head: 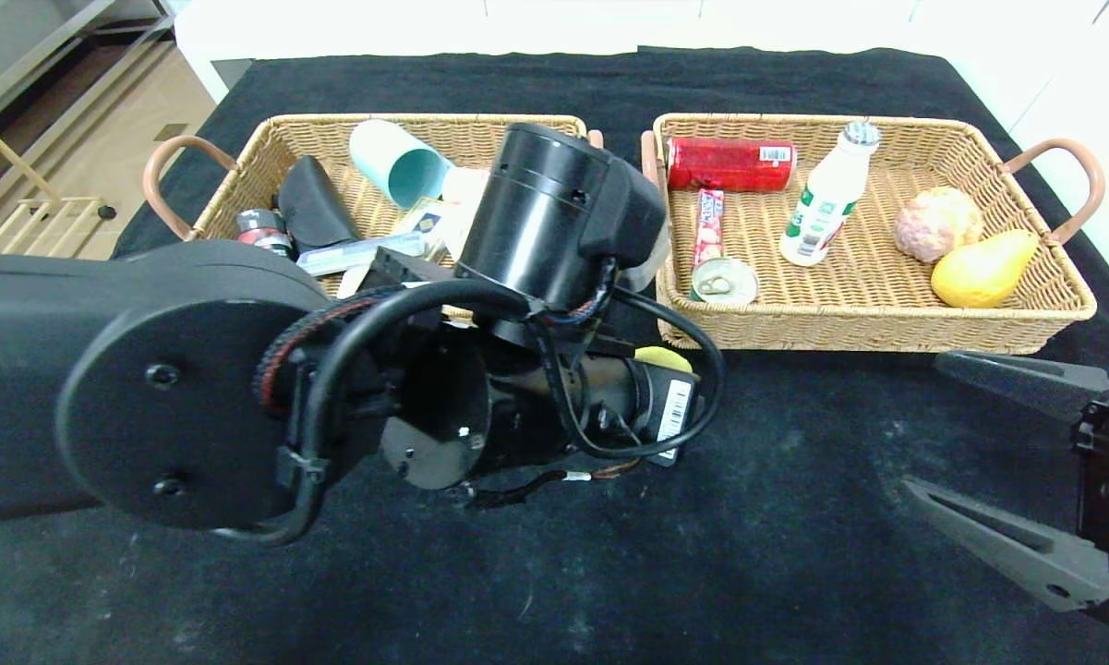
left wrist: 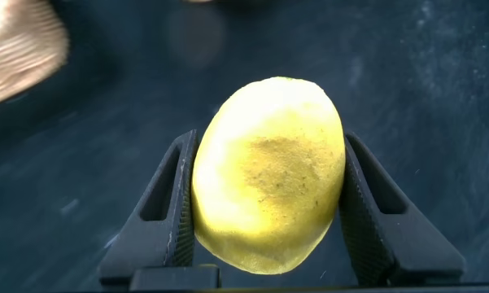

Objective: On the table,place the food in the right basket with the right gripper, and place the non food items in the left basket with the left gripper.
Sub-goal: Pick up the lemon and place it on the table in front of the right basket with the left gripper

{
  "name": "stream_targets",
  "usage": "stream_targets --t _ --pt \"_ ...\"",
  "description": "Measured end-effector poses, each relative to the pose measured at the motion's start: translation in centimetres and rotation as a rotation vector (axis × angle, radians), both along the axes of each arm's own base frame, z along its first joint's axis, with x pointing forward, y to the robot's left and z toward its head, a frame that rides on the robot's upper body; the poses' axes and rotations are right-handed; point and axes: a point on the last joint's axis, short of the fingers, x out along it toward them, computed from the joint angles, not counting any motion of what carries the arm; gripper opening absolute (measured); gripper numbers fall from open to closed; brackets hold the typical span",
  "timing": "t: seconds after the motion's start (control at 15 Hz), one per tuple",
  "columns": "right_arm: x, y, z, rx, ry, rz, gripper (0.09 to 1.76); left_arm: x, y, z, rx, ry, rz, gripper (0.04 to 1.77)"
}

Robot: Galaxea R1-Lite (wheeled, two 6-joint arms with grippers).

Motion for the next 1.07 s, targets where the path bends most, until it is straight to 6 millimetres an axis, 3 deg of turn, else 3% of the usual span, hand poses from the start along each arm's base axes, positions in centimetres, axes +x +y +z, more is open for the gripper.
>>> stream_targets --t 0.4,1.07 --pt "-0.2 -0.5 0.8 0.032 -0.012 -0.022 1.71 1.2 -4.2 -2.0 0.011 0.018 -0.03 1.03" --pt "-0.4 -0.5 0.8 0.032 -0.013 -0.02 1.71 1.7 -6.0 -4.5 0.057 0.047 -0.042 1.03"
